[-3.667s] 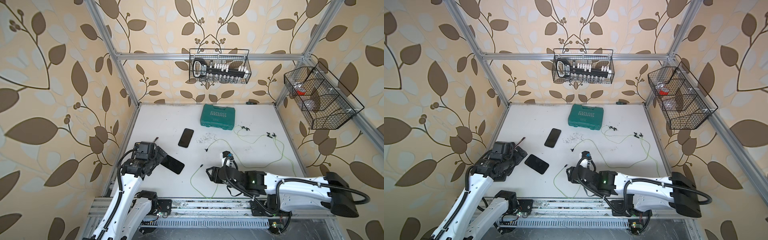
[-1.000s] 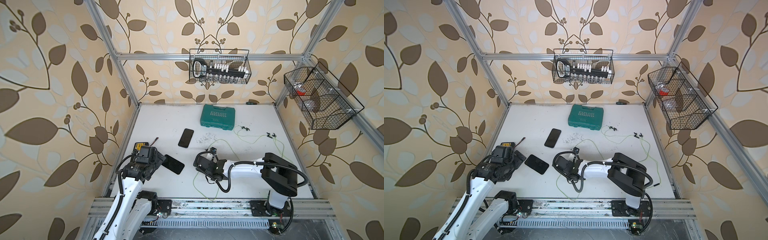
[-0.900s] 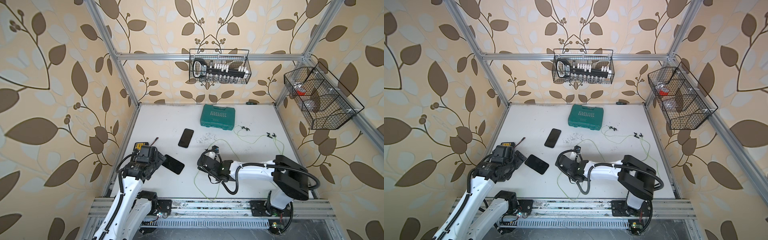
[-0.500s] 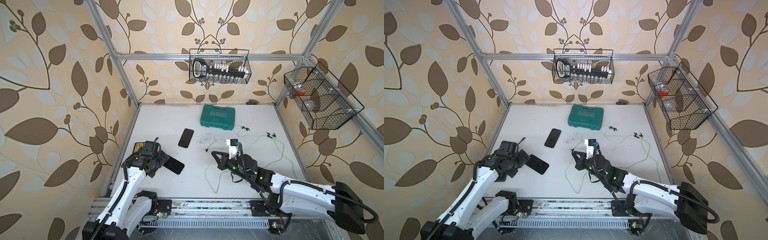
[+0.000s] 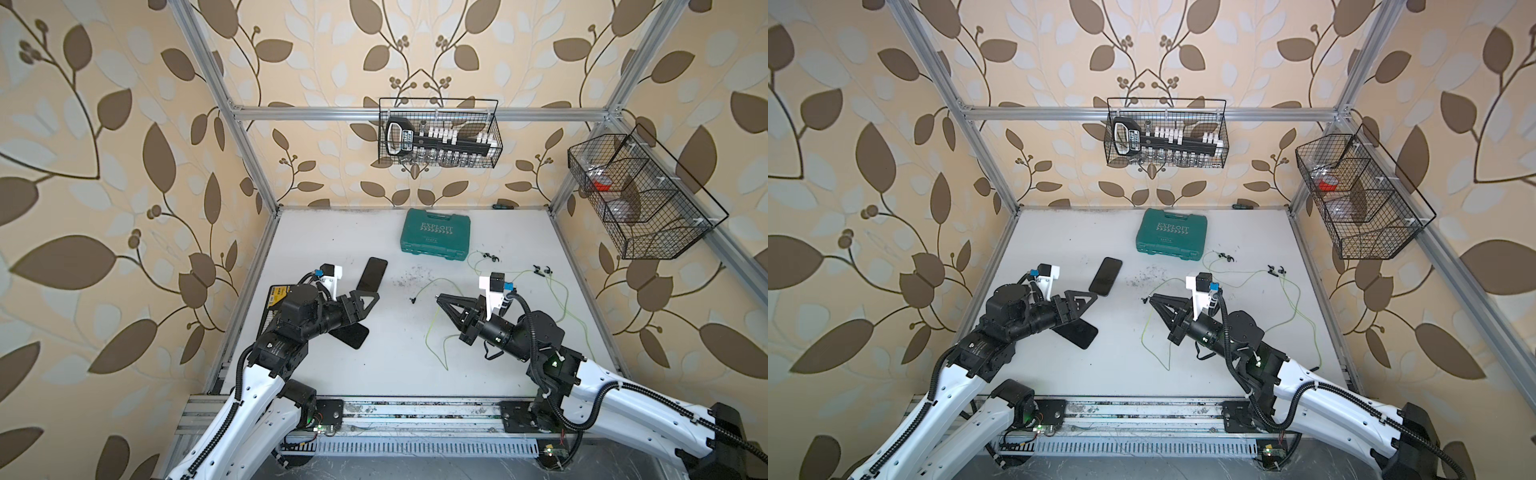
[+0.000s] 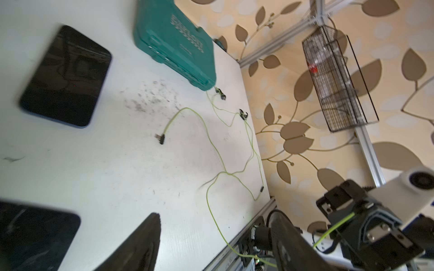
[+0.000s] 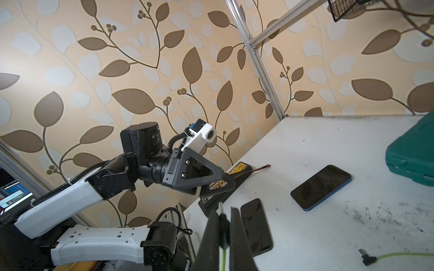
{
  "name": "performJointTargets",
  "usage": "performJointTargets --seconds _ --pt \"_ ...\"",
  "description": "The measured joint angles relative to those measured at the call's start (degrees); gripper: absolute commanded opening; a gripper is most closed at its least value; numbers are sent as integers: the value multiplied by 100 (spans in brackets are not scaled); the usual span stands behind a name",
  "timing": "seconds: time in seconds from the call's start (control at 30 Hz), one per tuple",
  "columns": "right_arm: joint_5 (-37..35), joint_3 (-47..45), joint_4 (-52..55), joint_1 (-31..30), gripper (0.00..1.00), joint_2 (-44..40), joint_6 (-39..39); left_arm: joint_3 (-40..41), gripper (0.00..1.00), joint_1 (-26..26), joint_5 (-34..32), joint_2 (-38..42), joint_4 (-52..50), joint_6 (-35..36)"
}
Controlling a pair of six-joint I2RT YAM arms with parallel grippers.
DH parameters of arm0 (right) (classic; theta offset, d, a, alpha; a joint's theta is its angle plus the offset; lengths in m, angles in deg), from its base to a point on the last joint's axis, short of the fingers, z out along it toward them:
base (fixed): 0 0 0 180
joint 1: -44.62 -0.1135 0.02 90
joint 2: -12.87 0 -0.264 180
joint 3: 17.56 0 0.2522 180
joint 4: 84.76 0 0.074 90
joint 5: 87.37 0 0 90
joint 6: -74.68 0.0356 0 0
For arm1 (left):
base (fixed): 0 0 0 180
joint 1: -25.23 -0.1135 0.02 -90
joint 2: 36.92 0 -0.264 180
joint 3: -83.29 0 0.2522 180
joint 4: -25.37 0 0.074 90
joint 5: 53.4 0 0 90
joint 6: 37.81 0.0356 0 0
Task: Plug wired earphones into phones
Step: Pick up the wired earphone from the center of the board.
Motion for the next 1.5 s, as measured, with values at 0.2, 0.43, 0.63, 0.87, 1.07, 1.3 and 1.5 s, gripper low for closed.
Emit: performJointTargets --seconds 0.2,0.43,0.63,0.87,1.07,1.3,1.5 --pt "37 968 348 0 0 264 -20 -85 68 1141 -24 -98 636 723" --pt "251 1523 756 0 0 684 -149 -315 68 2297 -466 -350 1241 1727" --pt "350 1611 970 2 0 870 -184 -317 57 2398 -629 -402 1714 2157" --pt "614 1661 979 2 0 988 -90 -350 43 2406 -627 -863 2017 2315" --pt "708 1661 981 2 0 1064 11 -350 41 2476 -579 -981 2304 2297" --pt "734 1661 977 2 0 1064 52 -352 15 2514 -568 -975 2465 2262" --pt "835 1663 966 4 44 1067 173 -354 0 2516 -514 -966 2492 2227"
